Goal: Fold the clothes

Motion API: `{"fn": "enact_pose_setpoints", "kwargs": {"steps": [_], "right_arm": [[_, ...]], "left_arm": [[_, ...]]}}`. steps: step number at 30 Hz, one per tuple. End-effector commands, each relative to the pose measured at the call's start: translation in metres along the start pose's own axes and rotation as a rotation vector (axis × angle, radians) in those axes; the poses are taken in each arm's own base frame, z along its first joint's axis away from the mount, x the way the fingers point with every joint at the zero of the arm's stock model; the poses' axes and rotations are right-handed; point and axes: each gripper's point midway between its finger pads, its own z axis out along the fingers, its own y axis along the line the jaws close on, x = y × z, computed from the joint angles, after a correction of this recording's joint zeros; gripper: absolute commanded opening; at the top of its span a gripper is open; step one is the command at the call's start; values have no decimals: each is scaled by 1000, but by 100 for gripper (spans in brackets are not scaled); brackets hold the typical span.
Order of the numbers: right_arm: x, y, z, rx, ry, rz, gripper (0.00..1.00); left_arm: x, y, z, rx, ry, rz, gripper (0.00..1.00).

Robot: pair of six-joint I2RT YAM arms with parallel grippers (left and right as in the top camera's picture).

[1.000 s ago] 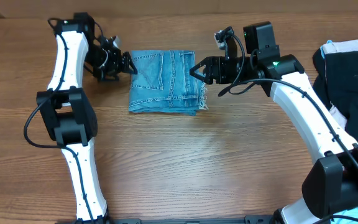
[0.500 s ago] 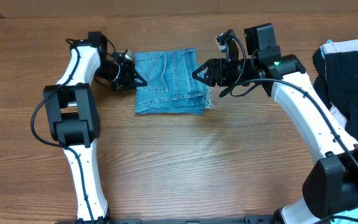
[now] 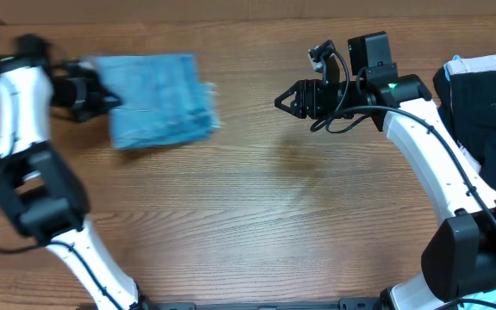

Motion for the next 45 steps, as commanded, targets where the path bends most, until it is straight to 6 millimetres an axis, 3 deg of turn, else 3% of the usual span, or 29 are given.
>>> {"fn": "enact_pose_setpoints", "kwargs": {"steps": [1, 4, 7, 15, 17, 18, 19, 20, 22, 24, 25, 28, 30, 33, 36, 39, 40, 43, 45], "right_arm": [[-4, 12, -12, -14, -29, -34, 57], [-4, 12, -12, -14, -29, -34, 57], [-3, 12, -12, -15, -28, -33, 57], [1, 11, -12, -11, -13, -18, 56], [1, 11, -12, -11, -14, -18, 56], [1, 11, -12, -10, -14, -19, 56], [1, 11, -12, -10, -14, -19, 56], [1, 11, -12, -11, -14, -19, 56], [1, 11, -12, -11, -13, -18, 56], [2, 11, -12, -9, -8, -13, 56], [4, 10, -12, -8, -3, -7, 56], [5, 10, -12, -7, 2, -3, 56], [5, 10, -12, -7, 3, -2, 56], [9, 9, -12, -3, 18, 13, 56], [10, 9, -12, -2, 19, 14, 56], [8, 9, -12, -3, 15, 10, 56], [9, 9, -12, -3, 17, 12, 56], [10, 9, -12, -2, 19, 15, 56], [9, 9, -12, -2, 17, 13, 56]], "left_arm": [[-13, 77, -35, -141, -80, -113, 4], [-10, 135, -54, -254, -108, -240, 4], [-7, 180, -74, -294, -139, -304, 4], [8, 256, -125, -346, -246, -451, 4], [10, 265, -131, -349, -263, -467, 4], [12, 268, -134, -353, -260, -451, 14], [14, 269, -134, -353, -252, -442, 41], [16, 267, -133, -343, -245, -445, 60], [18, 260, -130, -311, -231, -440, 63], [23, 256, -131, -309, -205, -408, 49], [23, 252, -134, -300, -203, -390, 35], [21, 238, -138, -272, -206, -309, 11], [19, 235, -140, -282, -209, -296, 10], [28, 251, -151, -410, -192, -316, 10], [30, 243, -149, -379, -184, -328, 9], [30, 226, -137, -380, -129, -250, 33], [28, 224, -135, -405, -121, -230, 35], [18, 217, -129, -507, -105, -165, 36], [9, 205, -121, -507, -103, -111, 27]]}}
